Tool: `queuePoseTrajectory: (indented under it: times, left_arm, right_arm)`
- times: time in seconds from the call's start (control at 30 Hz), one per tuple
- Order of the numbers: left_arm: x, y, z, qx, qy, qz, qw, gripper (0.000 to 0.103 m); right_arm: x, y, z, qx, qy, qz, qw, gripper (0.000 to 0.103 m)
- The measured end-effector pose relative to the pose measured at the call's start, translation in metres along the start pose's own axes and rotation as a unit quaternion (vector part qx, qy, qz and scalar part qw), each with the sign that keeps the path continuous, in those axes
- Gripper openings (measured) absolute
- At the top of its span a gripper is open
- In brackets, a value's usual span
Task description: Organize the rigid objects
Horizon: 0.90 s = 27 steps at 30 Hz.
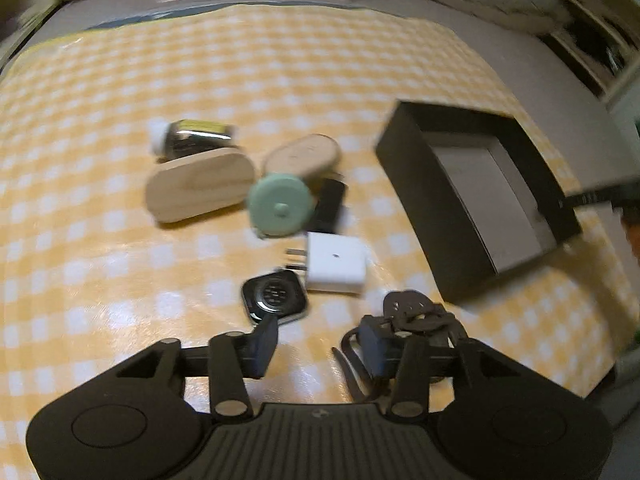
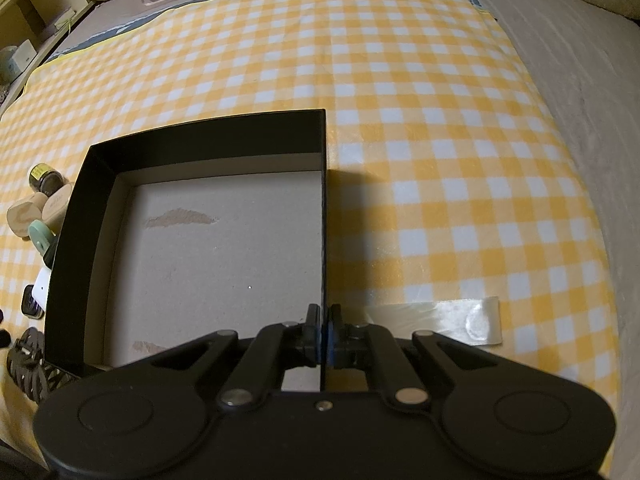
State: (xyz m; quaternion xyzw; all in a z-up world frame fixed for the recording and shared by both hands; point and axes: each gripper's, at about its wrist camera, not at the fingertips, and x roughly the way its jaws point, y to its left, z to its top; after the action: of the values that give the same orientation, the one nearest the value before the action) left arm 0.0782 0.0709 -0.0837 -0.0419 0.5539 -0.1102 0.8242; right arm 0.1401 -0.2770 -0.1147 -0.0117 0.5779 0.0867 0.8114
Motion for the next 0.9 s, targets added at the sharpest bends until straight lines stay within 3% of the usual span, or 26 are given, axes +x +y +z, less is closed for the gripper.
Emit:
queuePoseTrajectory:
  times: [0.17, 0.27, 0.4, 0.5, 0.63, 0.73, 0.9]
  left_arm:
    - [-0.011, 0.0, 0.004, -0.051, -0.004, -0.058, 0.997, 0.059]
    - [-0.003, -0.016, 0.006, -0.073, 0.012, -0.073, 0.9946, 0.065]
    - [0.013, -0.041, -0.001, -0.034, 0.033, -0.038, 0.9982, 0.063]
    - [0.023, -0.041, -0.014, -0.028, 0.063, -0.022, 0.9974, 0.054]
    - [0.031, -0.036, -0.028, -0.034, 0.081, -0.007, 0.9961, 0.053]
    - [0.022, -0.037, -0.03, -0.024, 0.066, -0.01, 0.9975, 0.053]
    - [-0.005, -0.044, -0.011, -0.018, -0.015, -0.017, 0.9996, 0.054]
  right_arm:
    - [0.0, -0.001, 0.001, -0.001, 0.0, 0.0, 1.0, 0.004]
    - [0.001, 0.001, 0.0, -0.002, 0.001, -0.001, 1.0, 0.004]
    - [0.001, 0.002, 0.0, -0.002, 0.0, 0.001, 1.0, 0.004]
    - [0.0, 0.0, 0.001, -0.001, 0.001, 0.001, 1.0, 0.004]
    - [0.001, 0.002, 0.0, -0.003, 0.001, 0.0, 1.0, 0.004]
    - [0.001, 0.0, 0.0, -0.001, 0.001, 0.001, 1.0, 0.004]
    - [0.001, 0.002, -0.001, -0.002, 0.001, 0.001, 1.0, 0.004]
